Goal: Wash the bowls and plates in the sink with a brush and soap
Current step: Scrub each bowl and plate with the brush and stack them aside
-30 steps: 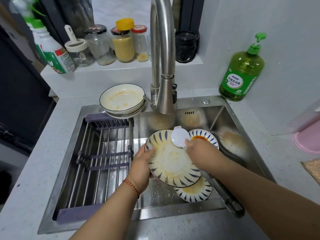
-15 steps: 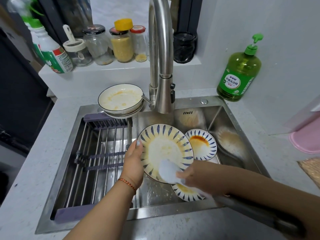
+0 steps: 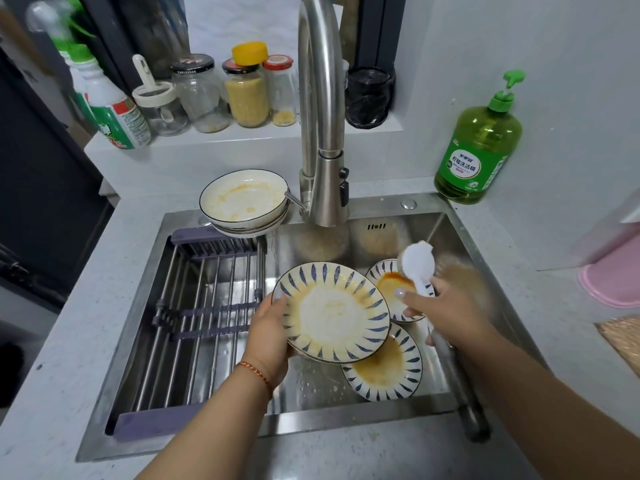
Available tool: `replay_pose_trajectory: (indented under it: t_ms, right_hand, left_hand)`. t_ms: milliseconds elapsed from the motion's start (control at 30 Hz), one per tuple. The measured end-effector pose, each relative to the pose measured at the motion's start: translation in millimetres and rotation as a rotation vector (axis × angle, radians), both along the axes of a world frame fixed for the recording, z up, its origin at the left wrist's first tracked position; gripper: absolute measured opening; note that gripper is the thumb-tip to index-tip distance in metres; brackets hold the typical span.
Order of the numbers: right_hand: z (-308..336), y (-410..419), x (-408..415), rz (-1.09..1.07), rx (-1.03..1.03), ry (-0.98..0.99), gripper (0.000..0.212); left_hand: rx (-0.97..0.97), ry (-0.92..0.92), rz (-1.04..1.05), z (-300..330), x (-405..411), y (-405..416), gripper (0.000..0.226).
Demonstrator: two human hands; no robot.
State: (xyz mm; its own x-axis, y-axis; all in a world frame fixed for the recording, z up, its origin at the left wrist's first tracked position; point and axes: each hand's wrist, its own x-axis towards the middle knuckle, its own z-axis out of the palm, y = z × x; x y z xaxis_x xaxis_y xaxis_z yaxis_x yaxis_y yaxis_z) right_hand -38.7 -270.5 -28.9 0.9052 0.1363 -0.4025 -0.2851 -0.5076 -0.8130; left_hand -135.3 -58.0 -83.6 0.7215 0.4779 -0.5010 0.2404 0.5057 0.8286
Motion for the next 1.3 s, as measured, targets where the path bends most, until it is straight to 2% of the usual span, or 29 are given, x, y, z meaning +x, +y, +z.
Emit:
replay_pose_trajectory:
  t_ms: [100, 133, 267, 333, 367, 400, 467, 533, 600, 700, 800, 833, 900, 1000, 1067, 1133, 1300]
  right_hand:
    - [-10.8, 3.8, -13.8, -0.091, 0.104, 0.19, 0.064]
    - [-13.4, 6.1, -16.7, -0.09, 0.119, 0.238, 0.06]
    - [-14.9, 13.9, -25.0, -0.152, 0.222, 0.418, 0.023]
    - [-14.8, 15.9, -28.3, -0.218, 0.257, 0.449, 0.015]
    - [-14.0, 17.1, -29.7, -0.243, 0.275, 0.45, 0.015]
    - [-13.2, 18.6, -30.7, -0.258, 0.289, 0.446, 0.015]
    - [-11.6, 21.8, -32.1, -0.278, 0.284, 0.413, 0.019]
    - [-10.3, 25.3, -34.3, -0.306, 0.277, 0.372, 0.022]
    - [-10.8, 29.0, -36.1, -0.354, 0.311, 0.375, 0.026]
    - [-10.9, 34.0, -37.6, -0.386, 0.346, 0.412, 0.032]
    - [-4.1, 38.3, -40.0, -0.357, 0.347, 0.41, 0.026]
    - [-1.4, 40.6, -41.4, -0.34, 0.345, 0.409, 0.024]
    - [2.1, 45.4, -44.4, -0.289, 0.33, 0.402, 0.024]
    - [5.8, 48.7, -43.4, -0.19, 0.338, 0.377, 0.034]
    - [10.8, 44.7, -40.0, -0.118, 0.322, 0.323, 0.035]
    - [13.8, 37.8, -37.1, -0.079, 0.282, 0.226, 0.029]
    - [8.2, 38.2, -43.7, 0.184, 0.081, 0.039, 0.043]
  left_hand:
    - [-0.163, 0.033, -0.019, 0.3, -5.2, -3.5, 0.042]
    - [-0.22, 0.031, -0.033, 1.6, -6.2, -4.9, 0.044]
    - [-0.346, 0.019, -0.153, 4.0, -11.1, -10.4, 0.049]
    - [-0.332, 0.038, -0.203, 5.6, -13.0, -9.6, 0.049]
    - [-0.282, 0.078, -0.24, 6.7, -14.3, -10.2, 0.039]
    - [-0.157, 0.116, -0.276, 4.5, -15.7, -10.6, 0.031]
    - [0.257, 0.237, -0.3, -2.7, -15.5, -7.3, 0.026]
    - [0.61, 0.22, -0.252, -7.5, -22.5, -5.1, 0.021]
    - [0.764, 0.072, -0.27, 1.8, -33.4, -10.5, 0.03]
    - [1.047, -0.065, -0.638, 5.8, -40.4, -20.9, 0.061]
    - [1.519, -0.09, -0.828, -3.2, -35.1, -27.9, 0.053]
    - [1.634, -0.093, -0.853, -4.6, -31.9, -30.2, 0.048]
    - [1.737, -0.135, -0.823, -3.8, -28.0, -31.7, 0.052]
    - [1.755, -0.171, -0.708, -1.0, -19.3, -26.5, 0.041]
    - [1.6, -0.099, -0.568, 6.2, -17.0, -21.5, 0.027]
    - [1.37, 0.064, -0.506, 13.7, -14.5, -15.1, 0.025]
    - [1.113, 0.018, -0.447, 18.1, -8.3, -6.3, 0.031]
